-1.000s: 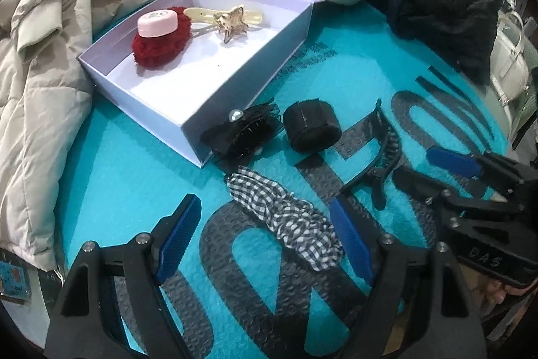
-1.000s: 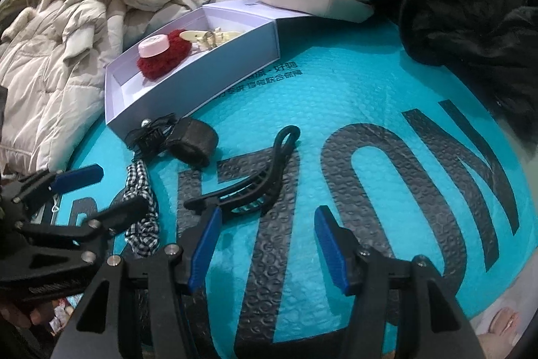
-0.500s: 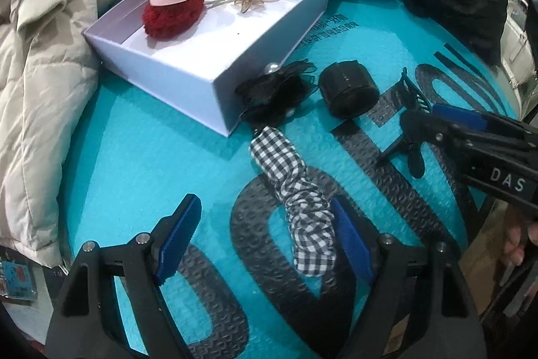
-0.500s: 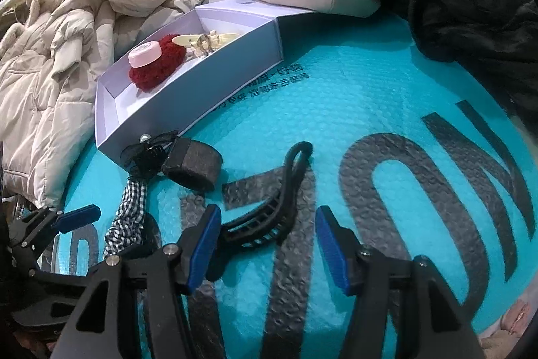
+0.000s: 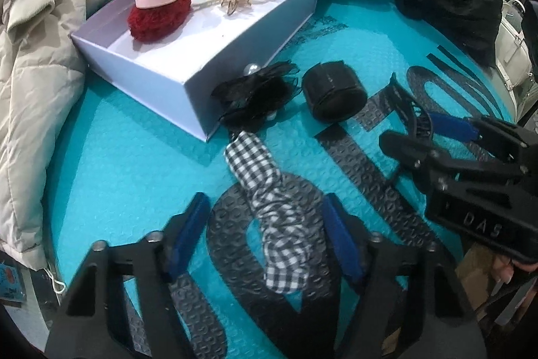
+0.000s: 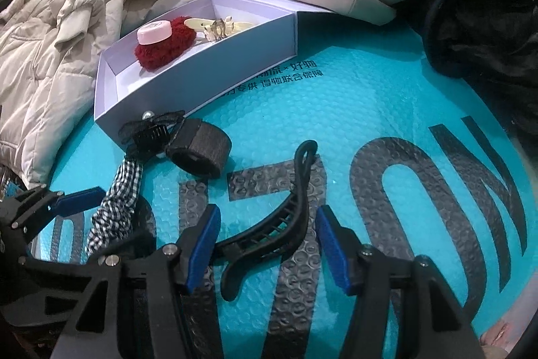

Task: Organize objects
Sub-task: 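Grasp the gingham scrunchie with the left tool while the right tool grasps the black claw clip, then lift and carry the scrunchie and claw clip over the white box with both tools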

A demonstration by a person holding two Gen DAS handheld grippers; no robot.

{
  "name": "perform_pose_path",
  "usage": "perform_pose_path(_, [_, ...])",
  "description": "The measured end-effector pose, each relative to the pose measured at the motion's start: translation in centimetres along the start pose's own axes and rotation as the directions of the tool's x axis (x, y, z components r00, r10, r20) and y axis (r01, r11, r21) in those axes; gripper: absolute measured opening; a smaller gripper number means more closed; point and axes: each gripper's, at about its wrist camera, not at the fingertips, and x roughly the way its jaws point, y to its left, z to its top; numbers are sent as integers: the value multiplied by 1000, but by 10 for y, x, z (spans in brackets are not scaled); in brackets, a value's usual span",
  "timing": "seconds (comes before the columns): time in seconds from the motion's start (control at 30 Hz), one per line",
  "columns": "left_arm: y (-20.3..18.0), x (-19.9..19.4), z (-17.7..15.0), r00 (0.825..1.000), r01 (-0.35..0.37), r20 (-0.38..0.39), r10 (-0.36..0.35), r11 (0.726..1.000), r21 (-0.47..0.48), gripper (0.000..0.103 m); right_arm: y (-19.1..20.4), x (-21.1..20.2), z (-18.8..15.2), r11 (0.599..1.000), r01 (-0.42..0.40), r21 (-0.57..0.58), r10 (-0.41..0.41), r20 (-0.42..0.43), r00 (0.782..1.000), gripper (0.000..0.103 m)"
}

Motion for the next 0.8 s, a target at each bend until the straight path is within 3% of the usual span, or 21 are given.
perform_pose_path(0.13, [-9, 2, -4, 1000, 6, 10, -6, 1000, 20, 42, -5, -5, -4, 1000, 27, 1, -27, 2, 1000, 31])
perform_pose_path(0.23, [-12, 2, -4, 1000, 10, 12, -10, 1000, 18, 34, -11, -9, -8, 1000, 20, 11, -20, 7, 1000, 23])
perform_pose_path(0.4, [-17, -1, -7, 1000, 22, 12, -23, 999, 32, 22, -12, -15, -15, 1000, 30, 3, -30, 18, 999, 22])
perform_pose_path(0.8, [-27, -16, -10, 998, 61, 19, -62, 997, 48, 20, -16, -33, -23, 999, 33, 21, -34, 48, 998, 21])
